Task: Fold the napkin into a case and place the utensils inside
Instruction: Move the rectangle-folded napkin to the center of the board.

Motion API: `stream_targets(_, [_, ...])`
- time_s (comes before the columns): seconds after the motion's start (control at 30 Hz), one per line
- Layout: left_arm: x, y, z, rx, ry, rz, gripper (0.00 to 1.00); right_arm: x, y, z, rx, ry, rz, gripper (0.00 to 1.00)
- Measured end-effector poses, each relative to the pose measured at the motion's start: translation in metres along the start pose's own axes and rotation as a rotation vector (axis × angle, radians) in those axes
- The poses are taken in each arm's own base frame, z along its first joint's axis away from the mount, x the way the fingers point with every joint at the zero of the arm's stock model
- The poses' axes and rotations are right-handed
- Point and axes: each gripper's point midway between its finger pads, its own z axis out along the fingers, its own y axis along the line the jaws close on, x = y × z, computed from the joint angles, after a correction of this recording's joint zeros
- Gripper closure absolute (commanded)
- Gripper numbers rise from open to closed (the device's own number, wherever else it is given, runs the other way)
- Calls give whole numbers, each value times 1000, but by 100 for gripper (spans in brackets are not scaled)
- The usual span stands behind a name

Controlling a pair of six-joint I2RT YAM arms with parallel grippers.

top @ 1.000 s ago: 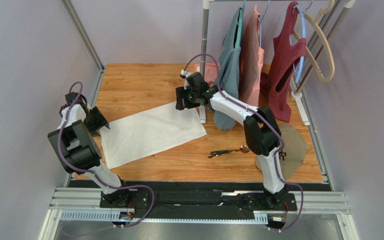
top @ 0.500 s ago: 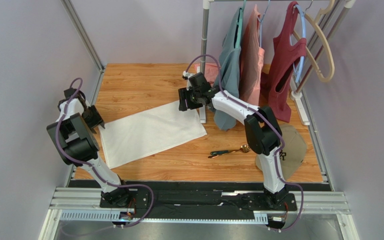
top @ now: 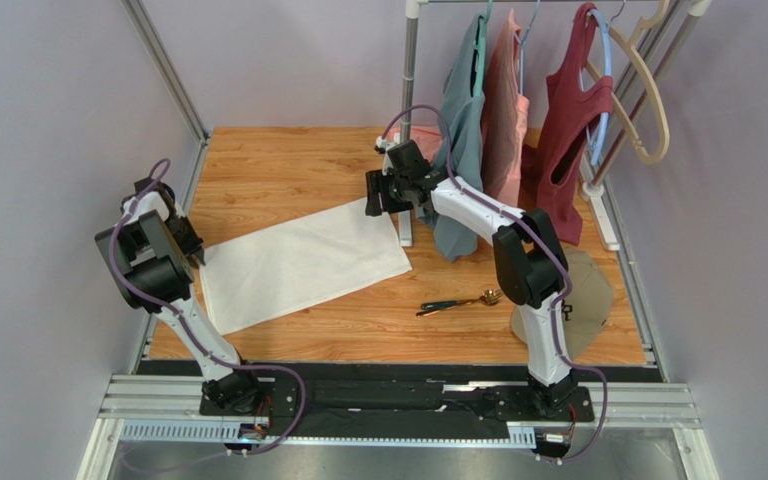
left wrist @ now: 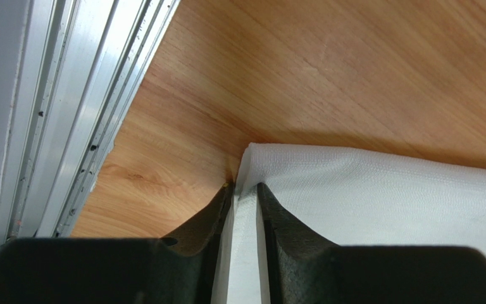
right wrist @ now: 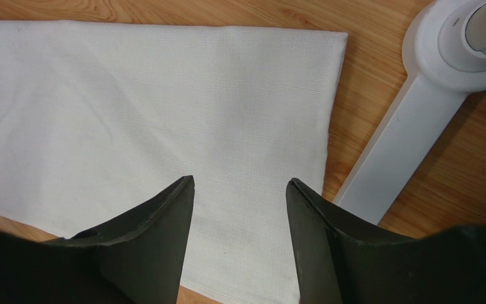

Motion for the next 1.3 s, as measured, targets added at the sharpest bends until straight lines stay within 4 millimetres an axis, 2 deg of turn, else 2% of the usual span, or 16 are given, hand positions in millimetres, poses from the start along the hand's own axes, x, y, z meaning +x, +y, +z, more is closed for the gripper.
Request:
stream_targets(0.07, [-3, 1, 2, -5, 0, 6, 86, 0, 0, 0, 0, 0, -4, 41])
stream_targets(0.13, [-4, 1, 2, -7, 2, 12, 90, -2, 0, 2, -3, -3, -11, 41])
stream_targets(0.17, [-5, 2, 2, -8, 1, 13, 100, -4, 1, 3, -5, -7, -14, 41])
stream_targets(0.23, [-6, 1, 2, -7, 2, 14, 100, -9, 2, 9, -14, -13, -16, 43])
stream_targets(0.33, [-6, 2, 3, -17, 3, 20, 100, -15, 6, 19, -40, -23, -20, 55])
stream_targets(0.37, [-6, 1, 3, -22, 4, 24, 100, -18, 8, 23, -47, -26, -17, 63])
stream_targets(0.47, [-6, 1, 3, -41, 5, 36, 100, -20, 10, 37, -63, -29, -9, 71])
stream_targets(0.6, [-7, 2, 3, -72, 3, 53, 100, -16, 1, 59, -37, -24, 0, 73])
stream_targets(0.83, [-12, 10, 3, -127, -5, 54, 100, -13, -34, 92, 111, -26, -21, 73])
stream_targets(0.97, [-16, 16, 4, -161, -11, 54, 100, -27, -45, 95, 181, -58, -32, 74])
stream_targets(1.1, [-22, 20, 4, -188, -17, 54, 100, -27, -55, 95, 229, -60, -37, 73])
stream_targets(1.2, [-25, 20, 4, -192, -23, 53, 84, -27, -56, 94, 235, -55, -43, 71])
stream_targets(1.23, [-25, 20, 4, -192, -24, 52, 76, -27, -55, 93, 236, -51, -44, 69])
stream_targets(1.3, [-26, 20, 3, -195, -30, 49, 72, -27, -55, 91, 234, -44, -45, 67])
